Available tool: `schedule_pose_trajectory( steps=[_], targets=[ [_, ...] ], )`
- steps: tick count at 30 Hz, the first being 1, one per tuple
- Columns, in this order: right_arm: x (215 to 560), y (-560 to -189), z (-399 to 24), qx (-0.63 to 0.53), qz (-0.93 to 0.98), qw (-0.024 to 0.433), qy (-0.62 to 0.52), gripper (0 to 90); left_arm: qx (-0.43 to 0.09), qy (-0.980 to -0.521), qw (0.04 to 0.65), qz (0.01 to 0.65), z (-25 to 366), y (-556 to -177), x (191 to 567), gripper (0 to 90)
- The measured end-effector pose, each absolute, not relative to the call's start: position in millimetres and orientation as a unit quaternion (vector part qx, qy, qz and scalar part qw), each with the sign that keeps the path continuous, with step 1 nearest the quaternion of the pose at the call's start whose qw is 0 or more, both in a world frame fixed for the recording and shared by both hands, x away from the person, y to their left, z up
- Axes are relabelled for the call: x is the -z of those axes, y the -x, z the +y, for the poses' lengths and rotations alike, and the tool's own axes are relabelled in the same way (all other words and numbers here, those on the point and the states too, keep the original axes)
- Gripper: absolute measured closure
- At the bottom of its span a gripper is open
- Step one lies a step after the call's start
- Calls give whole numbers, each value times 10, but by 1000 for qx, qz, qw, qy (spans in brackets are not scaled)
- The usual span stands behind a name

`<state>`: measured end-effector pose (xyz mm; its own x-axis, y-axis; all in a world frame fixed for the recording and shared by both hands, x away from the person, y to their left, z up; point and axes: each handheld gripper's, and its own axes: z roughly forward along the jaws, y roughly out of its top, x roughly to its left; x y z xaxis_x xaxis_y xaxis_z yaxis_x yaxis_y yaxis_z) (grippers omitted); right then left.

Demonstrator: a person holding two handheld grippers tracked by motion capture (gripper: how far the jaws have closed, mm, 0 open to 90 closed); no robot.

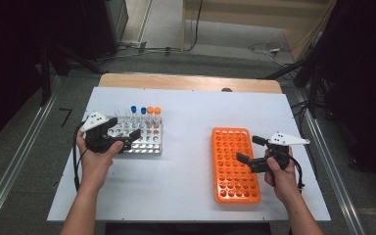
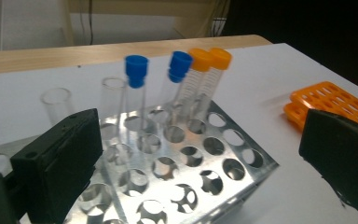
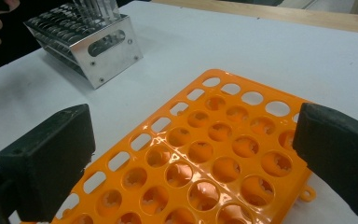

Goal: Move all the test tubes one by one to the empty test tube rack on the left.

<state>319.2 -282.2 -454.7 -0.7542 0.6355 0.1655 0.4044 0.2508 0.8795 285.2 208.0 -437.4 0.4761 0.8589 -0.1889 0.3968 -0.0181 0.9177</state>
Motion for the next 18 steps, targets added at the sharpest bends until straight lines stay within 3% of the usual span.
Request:
schedule_pose_trajectory(
  steps=[18],
  targets=[
    [4569, -3014, -3051, -513, 777, 126, -343, 0, -211, -705, 549, 397, 1866, -2266, 4570, 0]
  ],
)
